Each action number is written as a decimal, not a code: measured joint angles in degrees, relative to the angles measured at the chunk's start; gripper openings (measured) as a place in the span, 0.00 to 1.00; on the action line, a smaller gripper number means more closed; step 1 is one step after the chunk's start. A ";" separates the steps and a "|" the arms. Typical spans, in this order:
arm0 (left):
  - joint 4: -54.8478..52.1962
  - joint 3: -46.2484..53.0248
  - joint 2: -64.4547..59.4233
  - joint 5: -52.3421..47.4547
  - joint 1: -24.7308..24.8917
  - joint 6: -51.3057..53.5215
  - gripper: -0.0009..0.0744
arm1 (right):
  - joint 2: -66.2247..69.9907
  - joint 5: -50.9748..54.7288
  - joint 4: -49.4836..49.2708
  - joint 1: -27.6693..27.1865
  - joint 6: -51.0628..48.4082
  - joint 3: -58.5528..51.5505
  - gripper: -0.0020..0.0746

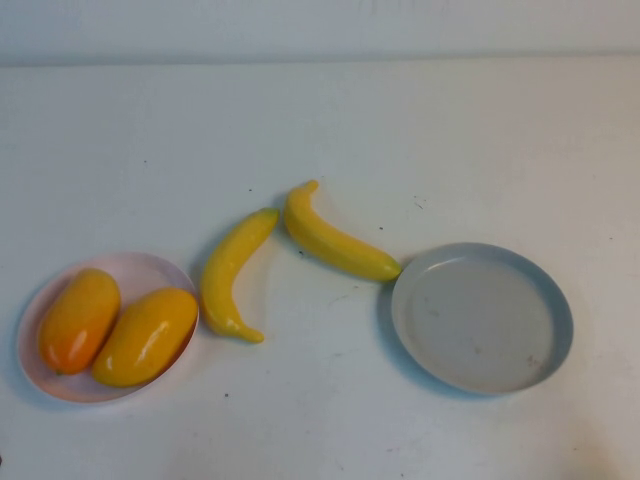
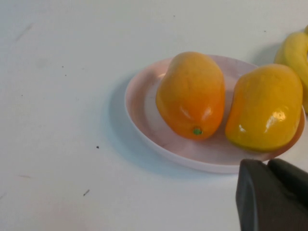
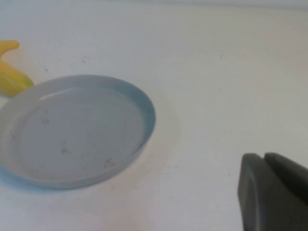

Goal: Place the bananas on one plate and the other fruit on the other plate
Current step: Put another type of fruit in the right plate

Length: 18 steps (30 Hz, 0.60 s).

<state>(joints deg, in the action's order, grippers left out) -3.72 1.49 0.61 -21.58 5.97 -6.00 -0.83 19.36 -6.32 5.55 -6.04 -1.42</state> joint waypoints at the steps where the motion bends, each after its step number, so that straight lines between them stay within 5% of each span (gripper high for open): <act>1: 0.00 0.00 0.00 0.00 0.00 0.00 0.02 | 0.00 -0.81 -0.80 0.00 0.00 0.00 0.00; 18: 0.00 0.00 0.00 0.00 0.00 0.00 0.02 | 0.00 -17.56 -31.85 0.00 0.00 0.34 0.00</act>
<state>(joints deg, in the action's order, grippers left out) -3.72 1.49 0.61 -21.58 5.97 -6.00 -0.83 1.81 -38.18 5.55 -6.04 -1.08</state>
